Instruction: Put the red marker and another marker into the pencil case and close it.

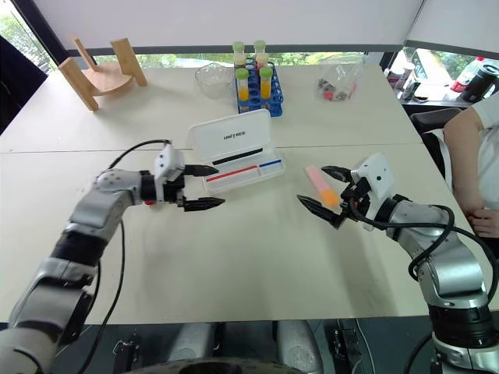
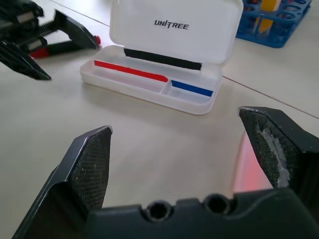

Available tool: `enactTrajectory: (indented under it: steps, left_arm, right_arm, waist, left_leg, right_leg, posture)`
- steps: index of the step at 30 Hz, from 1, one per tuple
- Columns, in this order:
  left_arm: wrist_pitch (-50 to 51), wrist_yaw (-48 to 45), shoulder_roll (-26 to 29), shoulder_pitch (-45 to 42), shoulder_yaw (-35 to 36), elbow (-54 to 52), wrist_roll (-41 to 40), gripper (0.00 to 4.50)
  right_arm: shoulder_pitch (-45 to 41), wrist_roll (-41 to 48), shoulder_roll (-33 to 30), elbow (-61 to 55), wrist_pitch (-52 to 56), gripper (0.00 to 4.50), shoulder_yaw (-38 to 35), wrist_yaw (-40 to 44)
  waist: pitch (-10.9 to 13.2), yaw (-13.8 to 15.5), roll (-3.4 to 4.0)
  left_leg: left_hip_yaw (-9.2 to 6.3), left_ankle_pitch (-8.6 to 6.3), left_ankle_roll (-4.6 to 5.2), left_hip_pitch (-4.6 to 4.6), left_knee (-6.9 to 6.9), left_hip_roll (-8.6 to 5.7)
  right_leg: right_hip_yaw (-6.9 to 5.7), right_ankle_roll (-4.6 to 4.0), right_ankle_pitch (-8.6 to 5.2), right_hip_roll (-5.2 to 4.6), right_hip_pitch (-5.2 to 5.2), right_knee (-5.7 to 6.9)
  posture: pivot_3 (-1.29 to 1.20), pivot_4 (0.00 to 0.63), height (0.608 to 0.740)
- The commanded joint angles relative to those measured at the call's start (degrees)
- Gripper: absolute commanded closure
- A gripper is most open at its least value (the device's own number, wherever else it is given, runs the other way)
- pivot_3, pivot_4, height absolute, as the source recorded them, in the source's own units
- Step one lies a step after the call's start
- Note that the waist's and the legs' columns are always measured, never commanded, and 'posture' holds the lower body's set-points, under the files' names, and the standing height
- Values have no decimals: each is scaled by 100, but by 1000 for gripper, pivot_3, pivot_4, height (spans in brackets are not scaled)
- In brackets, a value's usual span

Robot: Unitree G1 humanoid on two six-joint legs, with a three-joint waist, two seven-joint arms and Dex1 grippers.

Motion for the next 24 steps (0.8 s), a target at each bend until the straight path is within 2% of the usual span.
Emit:
enactTrajectory:
  steps: [1, 9, 14, 18, 24]
  left_arm:
    - [-655, -216, -175, -446, -52, 968, 362, 60]
    - [-1219, -316, -497, -757, -138, 2288, 982, 60]
    - [-1126, -298, -510, -635, -45, 2390, 1084, 2423]
    - [-754, -718, -279, -236, -31, 1584, 923, 4413]
    - [192, -1425, 567, 1037, -71, -937, 423, 4413]
  right_arm:
    - [133, 180, 41, -468, 84, 0, -243, -175]
    - [294, 181, 100, -653, 135, 0, -285, -441]
    - [179, 196, 62, -580, 137, 0, -249, -460]
    - [82, 191, 29, -489, 133, 0, -217, -410]
    - [-25, 196, -28, -374, 131, 0, -192, -289]
  waist:
    - [2, -4, -1]
    - [5, 9, -4]
    - [4, -29, -2]
    - [4, -32, -2]
    - [7, -110, 7]
  left_leg:
    - [0, -1, 2, 0, 0, 0]
    - [-1, -1, 3, 0, 10, -1]
    - [-3, -1, 3, 6, 12, -1]
    - [-5, -1, 3, 8, 8, 1]
    - [-8, -1, 3, 6, -1, 5]
  right_leg:
    - [0, 1, -1, 0, 0, 1]
    - [0, 3, -1, -1, 1, 13]
    - [1, 3, -1, 0, 3, 22]
    - [2, 3, -2, 3, 2, 23]
    - [4, 2, -4, 2, -3, 24]
  posture:
    - [0, 150, 740]
    - [0, 150, 740]
    - [0, 150, 740]
    - [0, 150, 740]
    - [0, 150, 740]
